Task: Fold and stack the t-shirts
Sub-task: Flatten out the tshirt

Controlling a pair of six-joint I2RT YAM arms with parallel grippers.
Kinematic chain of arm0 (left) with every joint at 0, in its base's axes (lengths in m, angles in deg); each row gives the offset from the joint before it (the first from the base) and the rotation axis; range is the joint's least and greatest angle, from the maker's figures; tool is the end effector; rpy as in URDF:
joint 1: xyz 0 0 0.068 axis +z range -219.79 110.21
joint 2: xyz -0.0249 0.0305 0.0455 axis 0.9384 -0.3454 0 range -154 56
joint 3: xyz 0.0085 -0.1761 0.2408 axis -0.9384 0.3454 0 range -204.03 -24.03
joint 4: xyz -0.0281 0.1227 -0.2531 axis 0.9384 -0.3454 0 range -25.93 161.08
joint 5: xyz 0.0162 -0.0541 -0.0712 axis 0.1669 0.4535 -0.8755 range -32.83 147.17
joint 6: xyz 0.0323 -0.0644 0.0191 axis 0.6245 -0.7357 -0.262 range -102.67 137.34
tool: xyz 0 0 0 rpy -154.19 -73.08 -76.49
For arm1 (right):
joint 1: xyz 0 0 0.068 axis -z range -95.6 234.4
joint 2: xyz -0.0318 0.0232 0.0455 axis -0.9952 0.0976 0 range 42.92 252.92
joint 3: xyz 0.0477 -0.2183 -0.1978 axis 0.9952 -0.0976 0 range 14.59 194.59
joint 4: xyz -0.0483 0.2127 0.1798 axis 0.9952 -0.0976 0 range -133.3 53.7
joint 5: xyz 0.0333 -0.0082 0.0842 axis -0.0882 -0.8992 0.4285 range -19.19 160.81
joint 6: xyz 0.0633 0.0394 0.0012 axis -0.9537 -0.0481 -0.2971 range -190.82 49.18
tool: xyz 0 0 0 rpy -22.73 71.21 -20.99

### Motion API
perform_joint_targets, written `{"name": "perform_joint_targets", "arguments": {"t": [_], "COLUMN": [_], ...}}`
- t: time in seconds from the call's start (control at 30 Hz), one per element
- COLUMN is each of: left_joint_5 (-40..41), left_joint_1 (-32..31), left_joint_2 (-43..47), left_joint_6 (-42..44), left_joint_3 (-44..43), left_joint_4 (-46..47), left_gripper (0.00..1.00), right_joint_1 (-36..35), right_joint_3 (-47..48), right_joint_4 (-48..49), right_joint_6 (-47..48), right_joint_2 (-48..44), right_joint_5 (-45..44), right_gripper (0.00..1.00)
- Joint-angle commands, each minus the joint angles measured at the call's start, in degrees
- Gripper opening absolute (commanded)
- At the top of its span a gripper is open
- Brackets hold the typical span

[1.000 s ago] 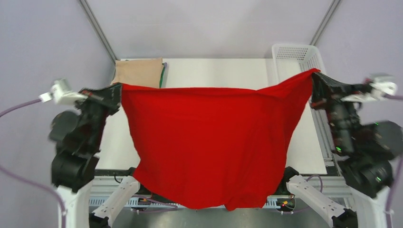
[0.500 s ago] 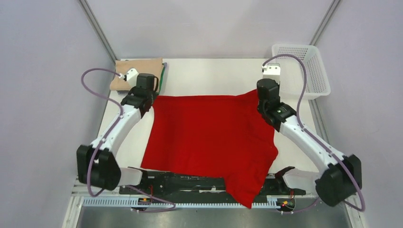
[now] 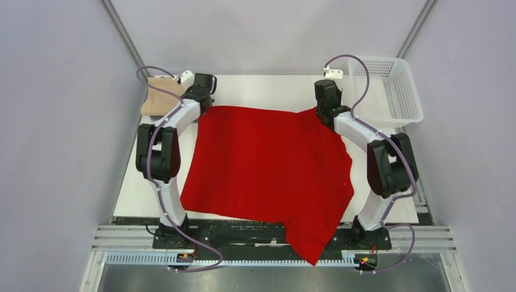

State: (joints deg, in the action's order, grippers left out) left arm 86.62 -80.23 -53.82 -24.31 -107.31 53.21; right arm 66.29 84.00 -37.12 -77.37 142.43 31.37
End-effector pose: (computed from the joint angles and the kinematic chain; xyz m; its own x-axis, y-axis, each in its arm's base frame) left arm 0.4741 -0.0561 0.2310 -0.3895 -0.5166 -0.7625 -0.5976 0.7717 -0.2176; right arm 0.4252 0.0972 0.2549 -0.4536 -0.0557 -0.8894 0.3318 0.9157 -0.2266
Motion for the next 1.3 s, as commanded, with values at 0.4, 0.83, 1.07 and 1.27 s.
{"name": "perform_joint_targets", "arguments": {"t": [0.4, 0.83, 1.07, 1.27], "left_joint_5": [-7.85, -15.61, -18.11, -17.06], "left_joint_1": [-1.63, -3.84, -3.98, -3.98], "left_joint_2": [2.49, 20.87, 24.90, 25.60], "left_joint_6": [4.74, 5.54, 4.94, 4.32], "left_joint_3": [-5.45, 17.90, 27.96, 31.96], "left_joint_4": [1.84, 5.00, 8.00, 8.88], "left_gripper": [1.00, 1.00, 1.00, 1.00], "right_joint_1": [1.94, 1.10, 0.12, -0.05], "right_joint_3": [19.54, 3.72, 9.25, 12.19], "right_joint_4": [-8.01, 3.77, 2.93, 2.52], "right_joint_6": [-2.69, -3.91, -3.66, -3.67], "right_joint_2": [12.88, 9.48, 16.66, 20.47], "right_joint_5": [16.72, 44.63, 45.13, 44.95], "right_gripper": [0.98, 0.98, 0.98, 0.98]}}
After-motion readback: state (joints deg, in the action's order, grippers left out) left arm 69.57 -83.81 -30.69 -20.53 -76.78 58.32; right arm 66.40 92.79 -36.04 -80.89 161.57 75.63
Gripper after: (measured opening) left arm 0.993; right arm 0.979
